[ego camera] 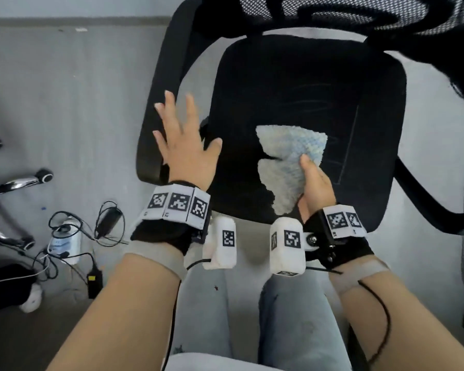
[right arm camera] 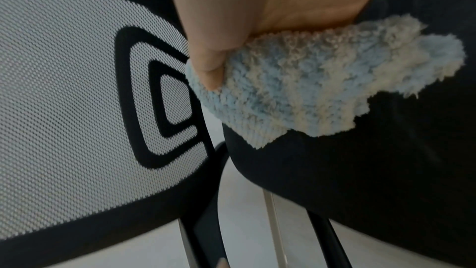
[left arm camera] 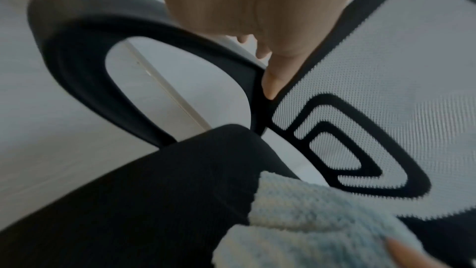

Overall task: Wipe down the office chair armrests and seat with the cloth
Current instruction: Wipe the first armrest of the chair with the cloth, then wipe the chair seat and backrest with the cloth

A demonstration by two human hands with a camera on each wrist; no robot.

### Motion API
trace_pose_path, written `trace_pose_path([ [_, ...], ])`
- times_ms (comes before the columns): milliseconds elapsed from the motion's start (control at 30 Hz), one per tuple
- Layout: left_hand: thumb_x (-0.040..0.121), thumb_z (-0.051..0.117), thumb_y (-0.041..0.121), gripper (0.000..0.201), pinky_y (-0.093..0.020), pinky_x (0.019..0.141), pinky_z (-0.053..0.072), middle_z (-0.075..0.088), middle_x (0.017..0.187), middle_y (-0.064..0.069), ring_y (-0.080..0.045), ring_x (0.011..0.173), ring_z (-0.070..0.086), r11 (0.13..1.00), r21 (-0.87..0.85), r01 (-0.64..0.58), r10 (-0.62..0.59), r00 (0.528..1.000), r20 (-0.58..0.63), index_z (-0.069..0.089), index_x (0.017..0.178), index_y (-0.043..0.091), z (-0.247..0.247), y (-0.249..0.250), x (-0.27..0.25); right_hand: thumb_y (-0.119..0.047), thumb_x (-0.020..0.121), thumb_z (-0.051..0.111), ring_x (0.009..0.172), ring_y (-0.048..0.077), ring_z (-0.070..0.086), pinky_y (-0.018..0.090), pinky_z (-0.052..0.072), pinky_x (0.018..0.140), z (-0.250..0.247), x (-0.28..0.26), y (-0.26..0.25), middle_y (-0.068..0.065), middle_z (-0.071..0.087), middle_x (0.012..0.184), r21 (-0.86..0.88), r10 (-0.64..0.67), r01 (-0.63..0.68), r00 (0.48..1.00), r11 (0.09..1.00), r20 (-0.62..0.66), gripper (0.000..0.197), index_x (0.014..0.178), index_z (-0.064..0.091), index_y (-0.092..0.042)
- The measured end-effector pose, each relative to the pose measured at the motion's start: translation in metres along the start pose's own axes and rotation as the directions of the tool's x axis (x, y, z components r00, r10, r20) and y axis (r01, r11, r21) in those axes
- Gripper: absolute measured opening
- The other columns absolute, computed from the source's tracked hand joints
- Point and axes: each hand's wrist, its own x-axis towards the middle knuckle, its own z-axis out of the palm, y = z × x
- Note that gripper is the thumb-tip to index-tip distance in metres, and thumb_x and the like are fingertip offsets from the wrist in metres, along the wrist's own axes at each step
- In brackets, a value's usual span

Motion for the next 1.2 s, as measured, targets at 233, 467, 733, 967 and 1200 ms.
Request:
trace_pose_path([
  [233, 0.089, 0.049, 0.005, 0.069, -0.033, 0.119, 0.005, -0.001, 0.158, -0.003, -0.019, 0.146, -0.001, 0.973, -0.139, 0.186, -0.141, 0.949, 0.283, 0.012, 0.147, 0.016, 0.092, -0.018, 0.004, -0.023, 0.090, 0.051, 0.078, -0.009, 0.060, 0.012, 0.045, 0.078, -0.058, 0.056, -0.034, -0.019, 0.069, 0.071, -0.346, -0.444, 0.388, 0.891, 0.854, -0.098, 0.015, 0.094, 0.060, -0.013],
  [467, 0.088, 0.052, 0.006, 0.077, -0.032, 0.115, 0.009, -0.013, 0.157, -0.001, -0.022, 0.145, -0.010, 0.983, 0.059, 0.171, -0.180, 0.881, 0.437, 0.005, 0.147, 0.021, 0.122, -0.052, 0.015, -0.038, 0.090, 0.048, 0.142, 0.029, -0.017, 0.052, -0.012, 0.113, -0.044, 0.122, 0.014, 0.002, -0.011, 0.157, -0.898, -0.179, 0.437, 0.880, -0.056, 0.439, 0.053, 0.140, 0.031, -0.031],
  [733, 0.087, 0.039, -0.012, 0.079, -0.024, 0.112, 0.010, -0.013, 0.157, 0.002, -0.016, 0.145, -0.007, 0.989, 0.059, 0.138, -0.148, 0.812, 0.565, 0.004, 0.147, 0.025, 0.117, -0.068, 0.026, -0.050, 0.090, 0.033, 0.138, 0.042, -0.017, 0.077, -0.007, 0.099, -0.022, 0.132, 0.049, -0.003, -0.015, 0.156, -0.957, -0.380, 0.235, 0.881, -0.169, 0.283, 0.060, 0.137, -0.003, -0.054],
  [967, 0.087, 0.037, -0.015, 0.080, -0.024, 0.113, 0.010, -0.010, 0.157, 0.002, -0.016, 0.145, -0.004, 0.988, 0.027, 0.154, -0.135, 0.752, 0.645, 0.004, 0.146, 0.027, 0.109, -0.073, 0.032, -0.045, 0.085, 0.040, 0.141, 0.033, 0.001, 0.065, -0.005, 0.106, -0.033, 0.104, 0.104, -0.010, 0.012, 0.155, -0.498, -0.003, 0.638, 0.614, -0.588, 0.790, 0.061, 0.140, 0.014, -0.043],
  [1200, 0.090, 0.039, -0.009, 0.074, -0.024, 0.112, 0.010, -0.012, 0.157, -0.001, -0.017, 0.145, -0.005, 0.985, 0.061, 0.161, -0.157, 0.692, 0.705, 0.003, 0.147, 0.021, 0.107, -0.066, 0.037, -0.026, 0.092, 0.038, 0.143, 0.035, -0.005, 0.060, 0.001, 0.110, -0.027, 0.157, 0.036, -0.005, 0.004, 0.157, -0.990, -0.535, 0.124, 0.833, -0.063, 0.139, 0.059, 0.143, 0.011, -0.038],
])
